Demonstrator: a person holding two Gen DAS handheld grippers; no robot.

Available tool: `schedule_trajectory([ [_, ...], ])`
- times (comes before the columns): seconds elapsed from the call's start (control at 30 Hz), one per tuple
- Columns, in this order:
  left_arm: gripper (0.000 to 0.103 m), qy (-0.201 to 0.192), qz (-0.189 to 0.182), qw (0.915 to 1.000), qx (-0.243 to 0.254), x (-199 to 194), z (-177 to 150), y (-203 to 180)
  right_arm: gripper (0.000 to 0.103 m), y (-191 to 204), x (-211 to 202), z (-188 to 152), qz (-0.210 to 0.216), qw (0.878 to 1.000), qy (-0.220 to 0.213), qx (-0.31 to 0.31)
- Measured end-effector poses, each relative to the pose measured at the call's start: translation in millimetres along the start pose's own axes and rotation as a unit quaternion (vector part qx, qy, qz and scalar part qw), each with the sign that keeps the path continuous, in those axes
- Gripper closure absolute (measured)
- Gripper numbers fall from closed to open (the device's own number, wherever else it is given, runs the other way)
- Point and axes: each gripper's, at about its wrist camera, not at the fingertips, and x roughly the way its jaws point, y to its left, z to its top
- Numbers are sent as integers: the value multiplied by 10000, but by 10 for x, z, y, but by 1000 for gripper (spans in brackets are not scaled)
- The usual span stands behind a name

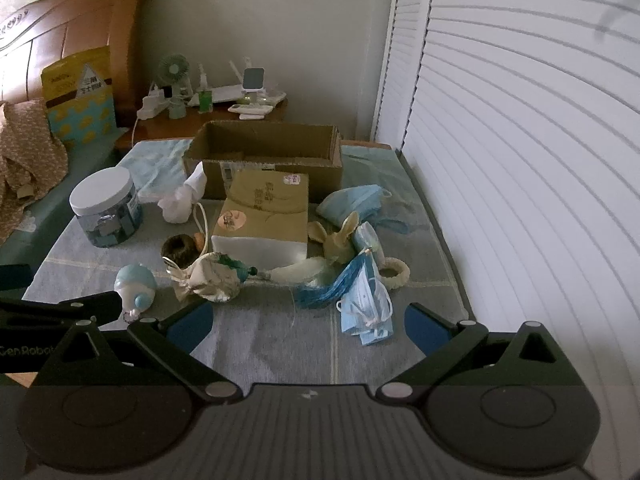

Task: Organize soft objects
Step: 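Reach the right tool to the light blue face mask and grasp it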

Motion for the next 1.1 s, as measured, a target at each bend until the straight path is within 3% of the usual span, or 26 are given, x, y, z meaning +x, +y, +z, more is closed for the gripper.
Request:
schedule_trajectory([
  [0.63,1,-191,-271,9985,429,278,-30,30,0,-12,164,-31,253,9992,-156,-259],
  [1.1,1,526,-426,9956,645,954,-312,158,0,-141,451,-59,367,9989,-31,-287],
])
